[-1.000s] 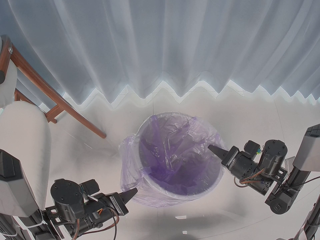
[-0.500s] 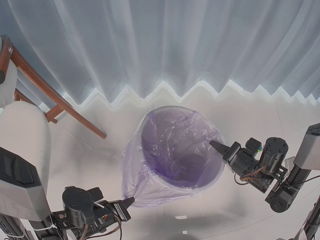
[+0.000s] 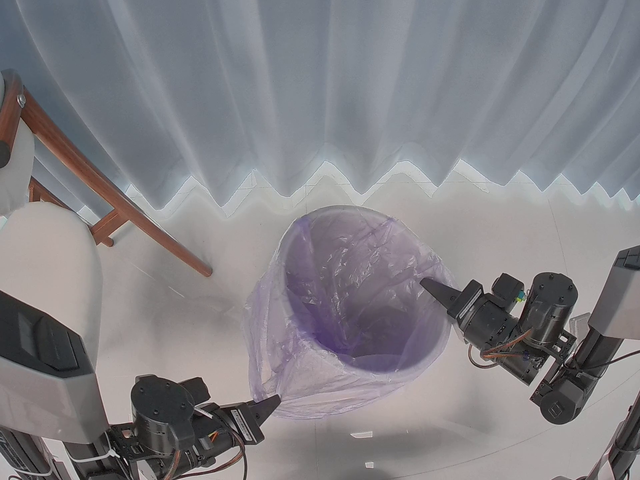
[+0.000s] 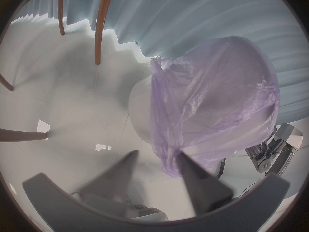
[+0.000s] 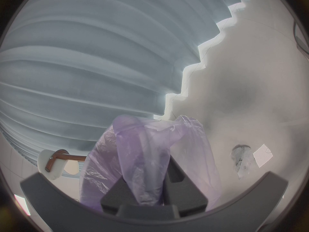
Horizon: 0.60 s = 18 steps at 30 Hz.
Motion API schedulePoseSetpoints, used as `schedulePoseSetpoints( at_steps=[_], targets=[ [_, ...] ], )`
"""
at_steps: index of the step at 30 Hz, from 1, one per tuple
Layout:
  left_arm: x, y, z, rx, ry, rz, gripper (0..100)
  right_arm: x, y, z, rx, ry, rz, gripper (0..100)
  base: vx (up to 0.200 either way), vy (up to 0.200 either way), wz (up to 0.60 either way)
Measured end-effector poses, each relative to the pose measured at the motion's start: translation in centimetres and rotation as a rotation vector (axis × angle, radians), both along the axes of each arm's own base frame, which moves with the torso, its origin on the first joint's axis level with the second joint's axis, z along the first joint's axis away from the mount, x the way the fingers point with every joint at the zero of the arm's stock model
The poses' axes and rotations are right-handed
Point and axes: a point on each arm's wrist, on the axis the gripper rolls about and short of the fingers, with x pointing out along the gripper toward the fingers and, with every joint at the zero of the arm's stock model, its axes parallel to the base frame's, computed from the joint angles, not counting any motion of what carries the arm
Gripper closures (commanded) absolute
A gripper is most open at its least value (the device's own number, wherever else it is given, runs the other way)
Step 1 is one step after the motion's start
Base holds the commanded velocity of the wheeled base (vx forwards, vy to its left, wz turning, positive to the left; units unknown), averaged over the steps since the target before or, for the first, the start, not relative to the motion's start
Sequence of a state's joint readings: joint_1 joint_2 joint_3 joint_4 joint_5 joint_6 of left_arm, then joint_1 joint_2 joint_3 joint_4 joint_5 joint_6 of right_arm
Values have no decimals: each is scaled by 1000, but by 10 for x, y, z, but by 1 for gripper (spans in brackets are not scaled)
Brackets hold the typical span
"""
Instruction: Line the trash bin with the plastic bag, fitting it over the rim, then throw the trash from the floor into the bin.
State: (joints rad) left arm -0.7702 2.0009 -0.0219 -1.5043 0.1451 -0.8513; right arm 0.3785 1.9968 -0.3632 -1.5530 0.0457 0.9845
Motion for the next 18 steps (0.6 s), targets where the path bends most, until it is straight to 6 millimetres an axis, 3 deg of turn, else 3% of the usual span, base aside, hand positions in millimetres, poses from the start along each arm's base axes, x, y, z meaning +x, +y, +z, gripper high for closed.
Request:
schedulePoseSetpoints(
  at_steps=[10,18],
  targets=[
    [-18,-5,25,-67,-69,-69,0,0,-1,1,-4,-7,-15,100,0,0,0],
    [-39,2,53,-116,-129,-106,0,1,-1,-2,-90,-31,-35,100,0,0,0]
  ],
)
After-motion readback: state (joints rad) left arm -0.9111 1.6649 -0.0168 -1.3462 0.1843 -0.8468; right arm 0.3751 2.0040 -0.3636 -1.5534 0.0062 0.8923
